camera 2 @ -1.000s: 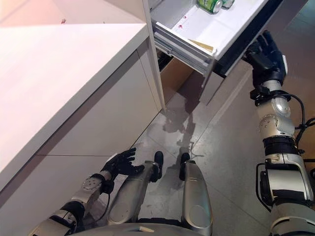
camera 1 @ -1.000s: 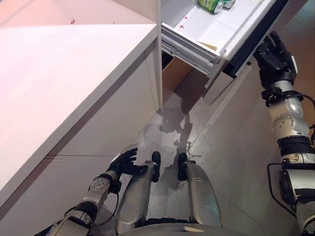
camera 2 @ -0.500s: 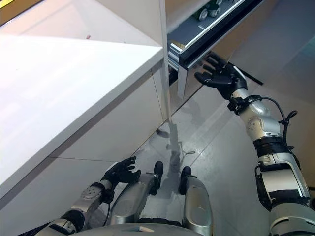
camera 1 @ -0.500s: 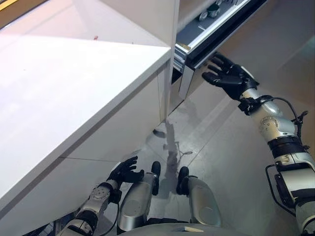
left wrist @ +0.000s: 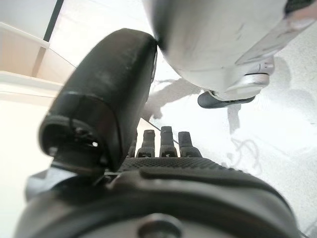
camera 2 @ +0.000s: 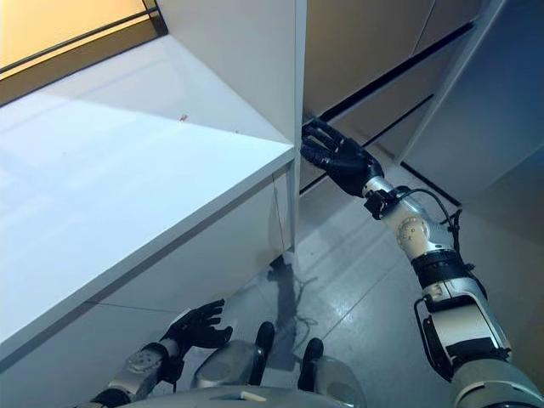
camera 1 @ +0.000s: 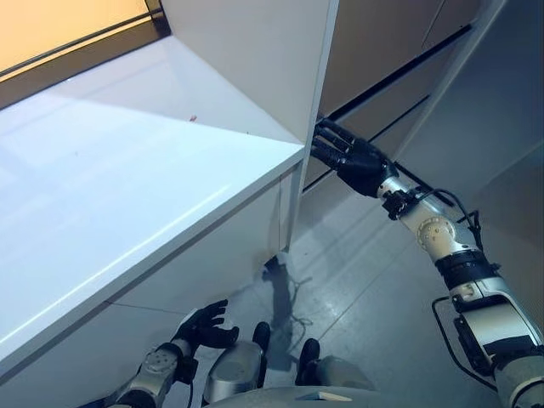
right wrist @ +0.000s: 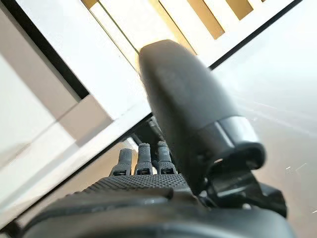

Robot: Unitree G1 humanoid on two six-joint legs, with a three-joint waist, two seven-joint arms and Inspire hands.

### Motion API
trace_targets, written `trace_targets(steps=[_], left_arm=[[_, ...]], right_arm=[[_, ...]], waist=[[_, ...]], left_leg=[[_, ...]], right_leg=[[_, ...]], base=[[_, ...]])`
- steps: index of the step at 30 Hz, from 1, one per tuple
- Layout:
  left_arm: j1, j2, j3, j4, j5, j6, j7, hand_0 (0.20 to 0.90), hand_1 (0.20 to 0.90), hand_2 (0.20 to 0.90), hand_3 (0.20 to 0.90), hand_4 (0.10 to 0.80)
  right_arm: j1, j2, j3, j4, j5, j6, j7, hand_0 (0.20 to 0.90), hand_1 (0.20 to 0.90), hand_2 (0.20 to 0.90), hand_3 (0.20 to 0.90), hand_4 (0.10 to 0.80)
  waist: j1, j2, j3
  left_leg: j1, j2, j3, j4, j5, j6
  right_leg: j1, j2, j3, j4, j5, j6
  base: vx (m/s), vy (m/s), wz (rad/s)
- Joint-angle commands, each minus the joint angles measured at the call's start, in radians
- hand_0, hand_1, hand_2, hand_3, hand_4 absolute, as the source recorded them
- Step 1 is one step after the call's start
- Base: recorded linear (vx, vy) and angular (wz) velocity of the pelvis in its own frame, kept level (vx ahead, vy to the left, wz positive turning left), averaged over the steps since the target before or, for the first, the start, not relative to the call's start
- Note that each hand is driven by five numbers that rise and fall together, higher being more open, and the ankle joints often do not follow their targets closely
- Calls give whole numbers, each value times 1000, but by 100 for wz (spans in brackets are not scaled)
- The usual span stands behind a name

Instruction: Put drinks into fridge and close the fridge

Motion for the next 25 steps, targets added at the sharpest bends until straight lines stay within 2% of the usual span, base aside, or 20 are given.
trace_targets(steps=[1, 5, 9, 12, 16, 21, 23, 25], left_arm=[[59, 25, -53, -16, 40, -40, -7, 900, 900, 900, 900, 800], [61, 12, -31, -6, 40, -31, -5, 900, 900, 900, 900, 800], [61, -1, -3, 0, 25, -22, -2, 900, 900, 900, 900, 800], [61, -16, 17, 7, -1, -17, -2, 900, 900, 900, 900, 800], [68, -44, 49, 13, -44, 9, -2, 900, 900, 900, 900, 800], [66, -62, 77, 52, -85, 18, -5, 900, 900, 900, 900, 800], [62, -67, 82, 62, -93, 21, -7, 900, 900, 900, 900, 800], [48, -69, 85, 86, -105, 21, -18, 900, 900, 900, 900, 800]], right_arm=[[-84, 0, -76, -168, -54, -257, -37, 900, 900, 900, 900, 800], [-46, -48, -112, -227, -292, -372, -168, 900, 900, 900, 900, 800], [37, -75, -153, -274, -379, -388, -264, 900, 900, 900, 900, 800], [131, -61, -192, -279, -402, -368, -340, 900, 900, 900, 900, 800], [356, 33, -250, -215, -355, -331, -360, 900, 900, 900, 900, 800], [532, 176, -211, 13, -263, -249, -282, 900, 900, 900, 900, 800], [553, 206, -192, 99, -312, -232, -285, 900, 900, 900, 900, 800], [573, 236, -150, 276, -468, -279, -274, 900, 900, 900, 900, 800]], waist=[[12, -43, -113], [-17, -41, -143], [-47, -36, -164], [-70, -31, -175], [-103, -24, -189], [-125, -24, -200], [-128, -24, -199], [-127, -24, -199]], left_leg=[[32, -27, 77, -29, -75, 31], [56, -19, 105, -78, -60, 20], [68, -10, 138, -110, -50, 14], [75, -4, 154, -124, -47, 11], [92, 9, 182, -151, -39, 7], [114, 20, 210, -167, -35, 3], [119, 23, 217, -168, -36, 2], [124, 24, 220, -169, -37, 2]], right_leg=[[5, -18, 72, -56, 53, 70], [21, -7, 75, -112, 76, 74], [24, -1, 76, -137, 83, 76], [26, 4, 81, -142, 81, 74], [35, 5, 79, -145, 76, 78], [49, 6, 69, -149, 71, 80], [54, 7, 68, -149, 70, 79], [61, 9, 67, -153, 69, 78]], base=[[-16, -22, -4], [-23, -5, -5], [-67, 3, -22], [-79, -4, -14], [-69, -14, -14], [-40, -18, -15], [-29, -17, -5], [-18, -14, -2]])
